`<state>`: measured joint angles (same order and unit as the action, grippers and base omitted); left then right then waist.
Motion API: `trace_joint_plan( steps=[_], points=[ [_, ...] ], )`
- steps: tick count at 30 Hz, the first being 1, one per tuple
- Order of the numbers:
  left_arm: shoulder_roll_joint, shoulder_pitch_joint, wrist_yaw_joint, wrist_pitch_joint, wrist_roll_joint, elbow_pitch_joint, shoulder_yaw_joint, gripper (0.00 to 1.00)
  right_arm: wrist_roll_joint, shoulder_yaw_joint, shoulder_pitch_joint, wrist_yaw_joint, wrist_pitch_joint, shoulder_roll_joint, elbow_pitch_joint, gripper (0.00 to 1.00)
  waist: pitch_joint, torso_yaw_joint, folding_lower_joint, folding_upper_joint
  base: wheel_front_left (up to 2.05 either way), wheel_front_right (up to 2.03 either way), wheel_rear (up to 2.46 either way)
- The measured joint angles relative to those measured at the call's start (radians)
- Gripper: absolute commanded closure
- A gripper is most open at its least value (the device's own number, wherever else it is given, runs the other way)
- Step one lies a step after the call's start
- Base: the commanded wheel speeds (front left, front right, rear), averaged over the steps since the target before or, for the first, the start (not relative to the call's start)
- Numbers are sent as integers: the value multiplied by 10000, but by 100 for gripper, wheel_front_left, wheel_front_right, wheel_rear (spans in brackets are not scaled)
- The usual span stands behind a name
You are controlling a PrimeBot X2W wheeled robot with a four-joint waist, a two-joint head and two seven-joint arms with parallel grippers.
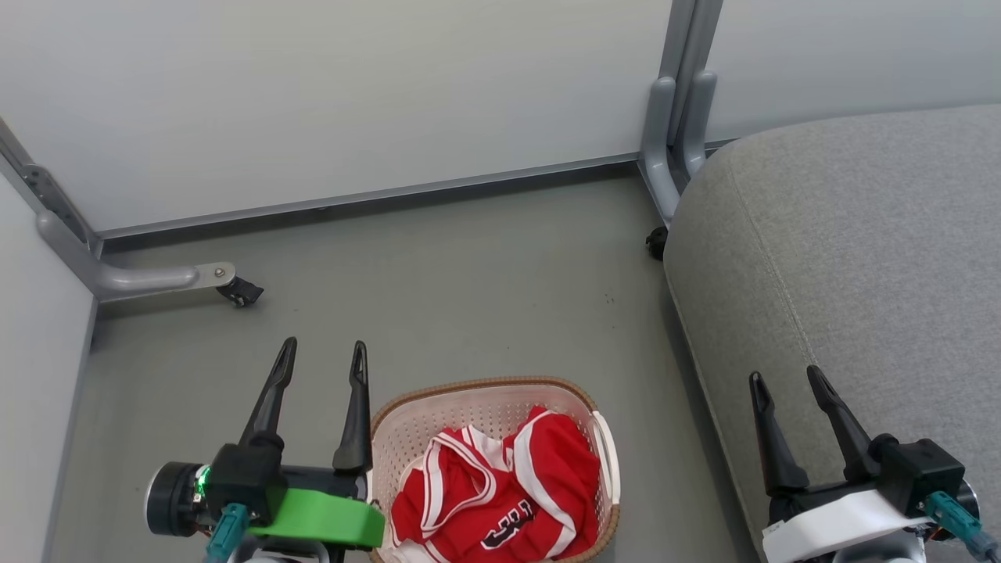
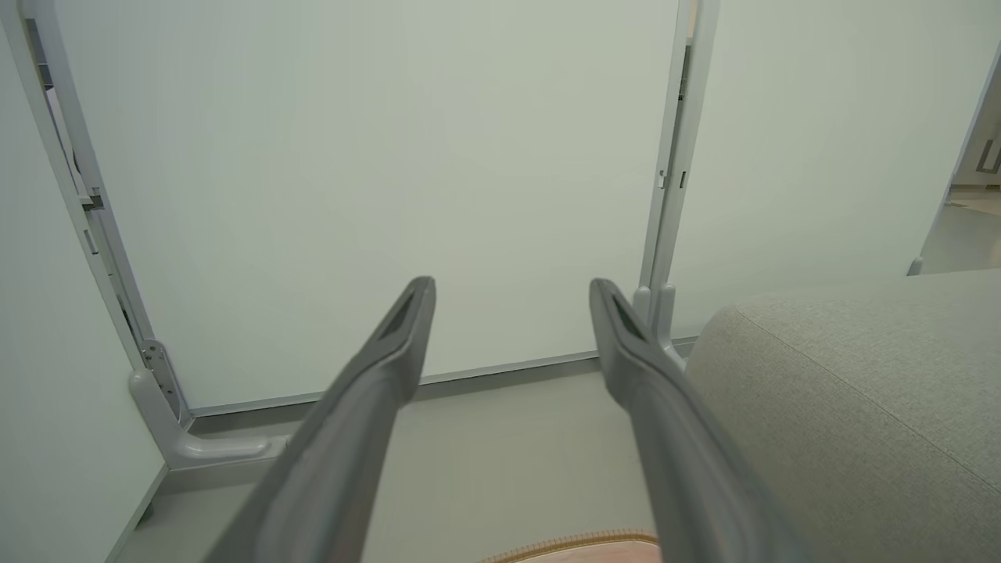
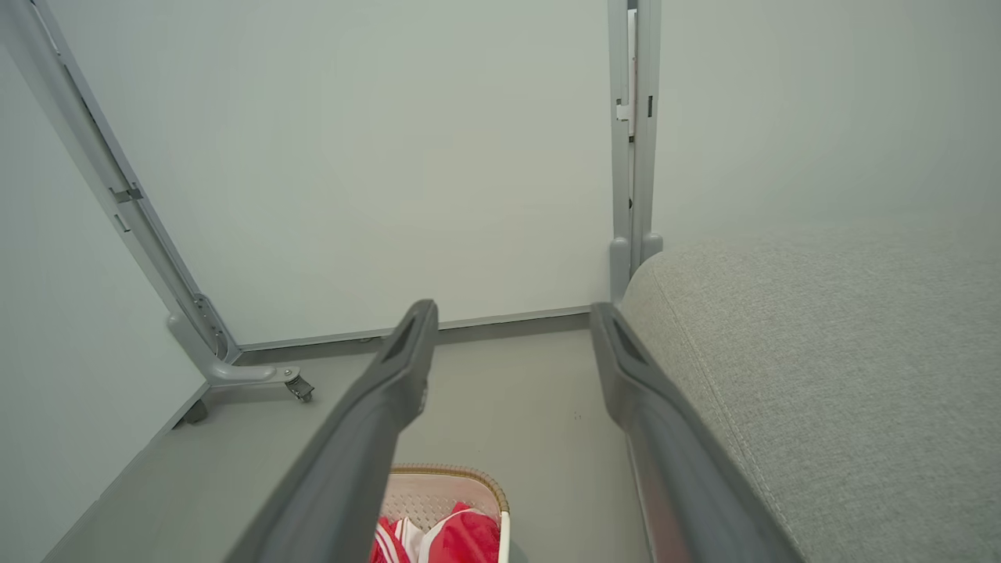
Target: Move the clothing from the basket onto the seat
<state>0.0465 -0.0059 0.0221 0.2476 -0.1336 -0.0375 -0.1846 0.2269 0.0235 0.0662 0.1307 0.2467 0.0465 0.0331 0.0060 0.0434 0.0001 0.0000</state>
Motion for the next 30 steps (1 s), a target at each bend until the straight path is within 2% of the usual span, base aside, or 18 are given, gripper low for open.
trace_joint_plan(
  steps=[10, 30],
  points=[
    [4, 17, -46, 148, 583, 40, -111, 0, -608, 63, 56, 0, 151, 8, -65, 0, -22, 12, 0, 0, 0, 0, 0],
    [6, 62, -29, 150, 280, -426, -102, 0, -589, 73, 58, 0, 151, 10, -10, 0, 39, -11, 0, 0, 0, 0, 0]
  ],
)
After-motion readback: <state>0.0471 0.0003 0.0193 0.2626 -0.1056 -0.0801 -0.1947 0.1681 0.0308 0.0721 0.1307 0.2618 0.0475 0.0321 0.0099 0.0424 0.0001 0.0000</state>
